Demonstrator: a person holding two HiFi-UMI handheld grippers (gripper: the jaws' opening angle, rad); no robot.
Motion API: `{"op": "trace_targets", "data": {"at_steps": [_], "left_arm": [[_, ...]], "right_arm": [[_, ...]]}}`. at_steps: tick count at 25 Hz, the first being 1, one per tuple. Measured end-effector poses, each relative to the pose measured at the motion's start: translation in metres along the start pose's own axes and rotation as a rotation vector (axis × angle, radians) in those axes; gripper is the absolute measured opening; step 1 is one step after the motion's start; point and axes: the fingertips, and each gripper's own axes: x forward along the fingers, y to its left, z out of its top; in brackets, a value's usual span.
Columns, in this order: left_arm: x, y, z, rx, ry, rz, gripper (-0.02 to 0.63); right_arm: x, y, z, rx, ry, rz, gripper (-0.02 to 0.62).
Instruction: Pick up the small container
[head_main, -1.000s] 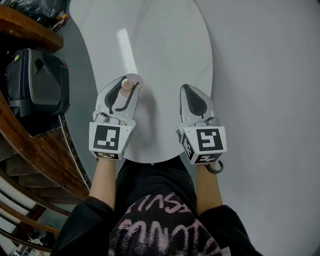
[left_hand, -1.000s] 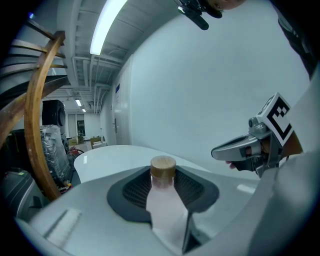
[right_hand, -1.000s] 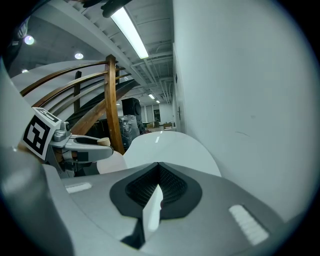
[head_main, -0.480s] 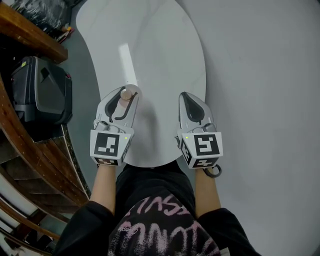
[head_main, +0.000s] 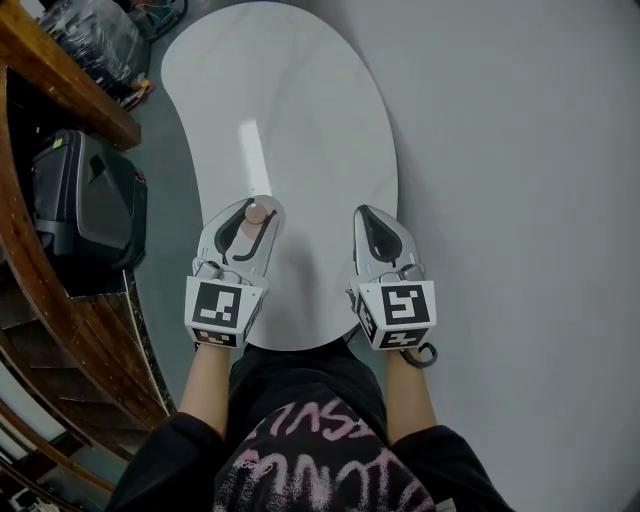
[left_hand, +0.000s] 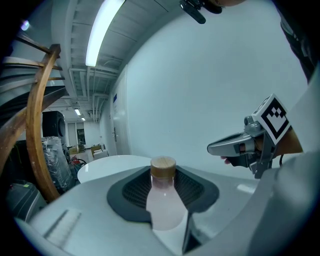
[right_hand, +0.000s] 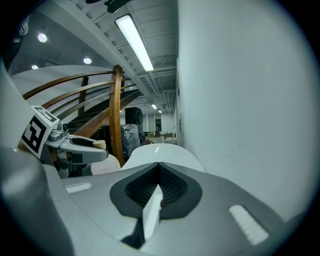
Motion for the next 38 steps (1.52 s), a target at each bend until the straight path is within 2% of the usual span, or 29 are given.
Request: {"op": "trace_targets", "data": {"at_steps": [18,24,38], "left_arm": [[-0.013,0.002,0.019,0.019,-0.036,0.096,0.149],[-0.031,0.019,0.031,0.019,-0.061,0.138,0.149],[-0.065,0.051,0.033,0.001,-0.079,0.238,0.149]], "right_arm": [[0.005,0.004,0.020,-0.053,-0.055,0.097,0.009],[0.013,0.026,0.038,-0.069,-0.076,0.140,0.009],[0.028,0.068,0.052,-0.099,-0.095,0.228,0.009]]}}
